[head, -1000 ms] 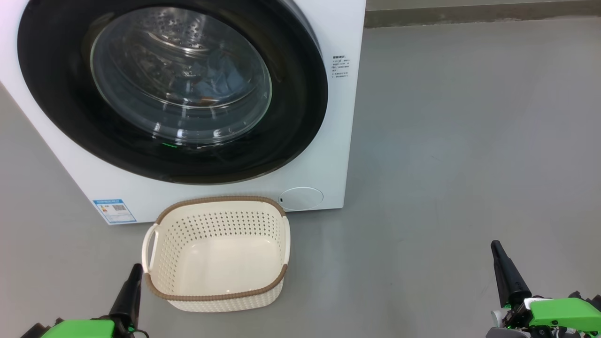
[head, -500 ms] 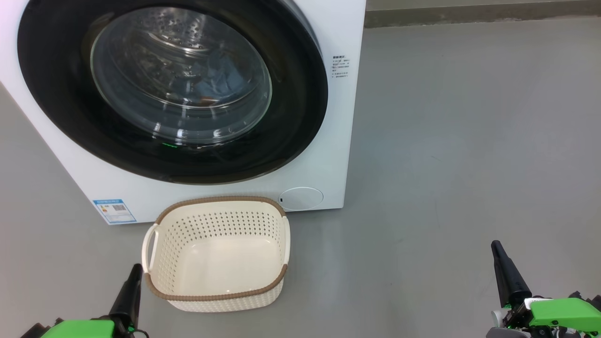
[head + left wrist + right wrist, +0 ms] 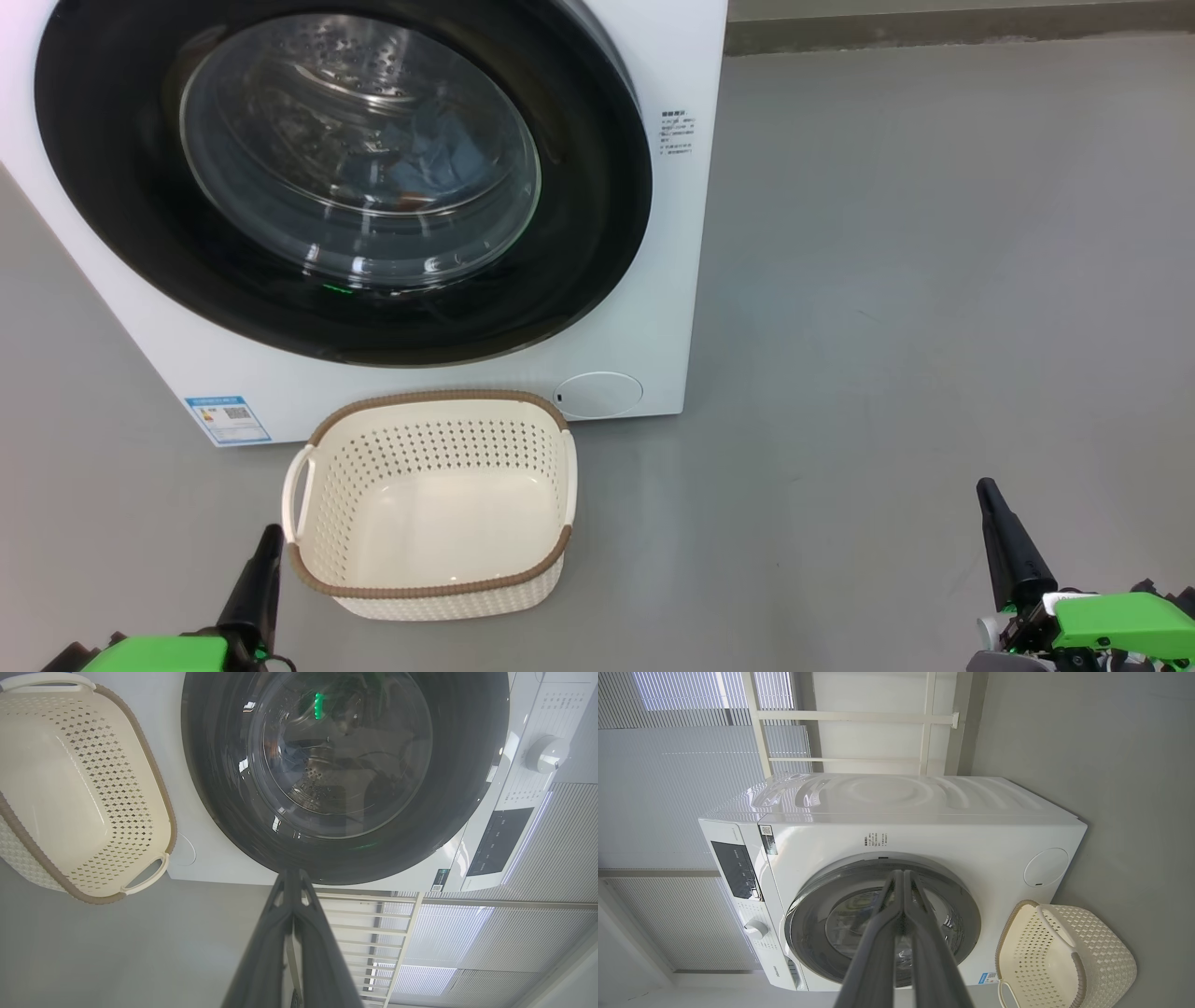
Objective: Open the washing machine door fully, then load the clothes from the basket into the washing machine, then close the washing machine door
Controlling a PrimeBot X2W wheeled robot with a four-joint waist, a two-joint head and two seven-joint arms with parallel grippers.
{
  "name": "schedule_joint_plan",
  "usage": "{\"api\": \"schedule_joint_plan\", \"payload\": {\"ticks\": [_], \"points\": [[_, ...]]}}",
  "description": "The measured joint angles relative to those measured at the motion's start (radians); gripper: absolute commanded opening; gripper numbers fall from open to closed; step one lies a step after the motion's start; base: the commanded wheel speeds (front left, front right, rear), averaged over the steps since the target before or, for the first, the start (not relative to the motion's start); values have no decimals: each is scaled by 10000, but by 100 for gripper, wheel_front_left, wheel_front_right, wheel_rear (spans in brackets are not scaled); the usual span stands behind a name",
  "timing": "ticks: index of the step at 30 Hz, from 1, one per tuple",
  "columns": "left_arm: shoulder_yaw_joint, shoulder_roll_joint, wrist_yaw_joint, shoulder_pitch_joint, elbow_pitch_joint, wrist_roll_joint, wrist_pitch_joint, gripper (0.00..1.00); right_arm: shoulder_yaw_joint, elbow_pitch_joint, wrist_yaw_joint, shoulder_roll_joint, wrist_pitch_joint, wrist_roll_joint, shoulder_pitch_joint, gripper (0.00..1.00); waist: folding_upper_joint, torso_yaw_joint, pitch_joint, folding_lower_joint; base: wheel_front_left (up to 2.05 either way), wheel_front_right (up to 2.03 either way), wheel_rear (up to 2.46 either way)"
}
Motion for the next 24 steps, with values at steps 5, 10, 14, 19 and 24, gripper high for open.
{"api": "schedule_joint_plan", "payload": {"ticks": [5, 10, 14, 19, 24], "points": [[2, 0, 0, 0, 0, 0, 0, 0, -2, 0, -2, 2, 0, 0, 0, 0, 0, 0, 0, 0, 0, 0, 0], [2, 0, 0, 0, 0, 0, 0, 0, -10, 2, -2, 4, 0, -2, 0, 0, 0, 0, 0, 0, 0, 0, 0], [2, 0, 0, 0, 0, 0, 0, 0, -15, 2, 0, 4, 0, -2, 0, 0, 0, 0, 0, 0, 0, 0, 0], [2, 0, 0, 0, 0, 0, 0, 0, -19, 2, 0, 6, 0, -2, 0, 0, 0, 0, 0, 0, 0, 0, 0], [4, 0, 0, 0, 0, 0, 0, 0, -23, 2, 0, 8, 0, -2, 0, 0, 0, 0, 0, 0, 0, 0, 0]]}}
